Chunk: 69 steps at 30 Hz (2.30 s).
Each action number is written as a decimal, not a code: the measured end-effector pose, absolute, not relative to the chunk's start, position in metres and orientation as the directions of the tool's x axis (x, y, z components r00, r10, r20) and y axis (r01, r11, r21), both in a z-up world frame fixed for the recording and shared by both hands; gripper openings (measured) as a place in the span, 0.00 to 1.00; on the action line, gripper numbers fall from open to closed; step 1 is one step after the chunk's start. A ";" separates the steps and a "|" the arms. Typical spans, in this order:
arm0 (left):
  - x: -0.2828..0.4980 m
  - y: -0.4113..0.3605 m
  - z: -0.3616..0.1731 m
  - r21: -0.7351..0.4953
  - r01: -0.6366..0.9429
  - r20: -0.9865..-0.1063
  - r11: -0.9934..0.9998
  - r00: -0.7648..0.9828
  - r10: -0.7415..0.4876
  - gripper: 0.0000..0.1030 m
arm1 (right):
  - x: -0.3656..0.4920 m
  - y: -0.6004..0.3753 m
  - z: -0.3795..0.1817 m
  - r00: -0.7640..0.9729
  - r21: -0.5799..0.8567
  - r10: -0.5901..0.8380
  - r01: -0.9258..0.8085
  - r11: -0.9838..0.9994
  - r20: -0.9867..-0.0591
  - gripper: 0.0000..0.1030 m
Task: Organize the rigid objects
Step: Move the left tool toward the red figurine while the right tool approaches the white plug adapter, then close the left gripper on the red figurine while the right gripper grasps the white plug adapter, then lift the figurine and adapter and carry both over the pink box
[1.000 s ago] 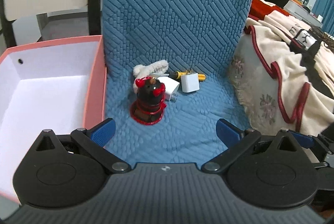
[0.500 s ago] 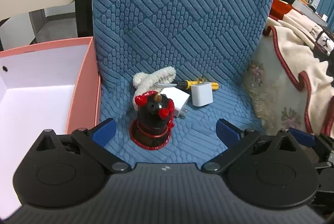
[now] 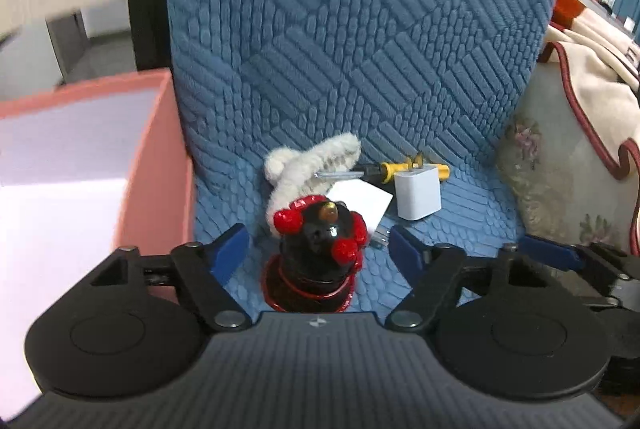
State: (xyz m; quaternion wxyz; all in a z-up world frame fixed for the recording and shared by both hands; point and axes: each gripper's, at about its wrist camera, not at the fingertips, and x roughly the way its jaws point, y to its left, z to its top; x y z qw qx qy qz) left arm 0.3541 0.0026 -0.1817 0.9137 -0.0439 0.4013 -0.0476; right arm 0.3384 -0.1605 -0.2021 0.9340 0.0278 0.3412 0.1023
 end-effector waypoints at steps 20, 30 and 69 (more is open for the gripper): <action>0.380 0.009 -0.207 -0.224 0.011 -0.761 0.975 0.623 -0.182 0.69 | 0.416 -0.154 -0.240 0.774 0.087 0.263 -0.263 0.961 -0.576 0.72; 0.382 0.007 -0.210 -0.237 0.004 -0.758 0.972 0.624 -0.187 0.69 | 0.442 -0.152 -0.247 0.744 0.181 0.324 -0.270 0.946 -0.585 0.68; 0.349 0.000 -0.198 -0.187 0.017 -0.726 0.982 0.671 -0.150 0.61 | 0.329 -0.178 -0.203 0.727 0.155 0.178 -0.099 0.983 -0.664 0.46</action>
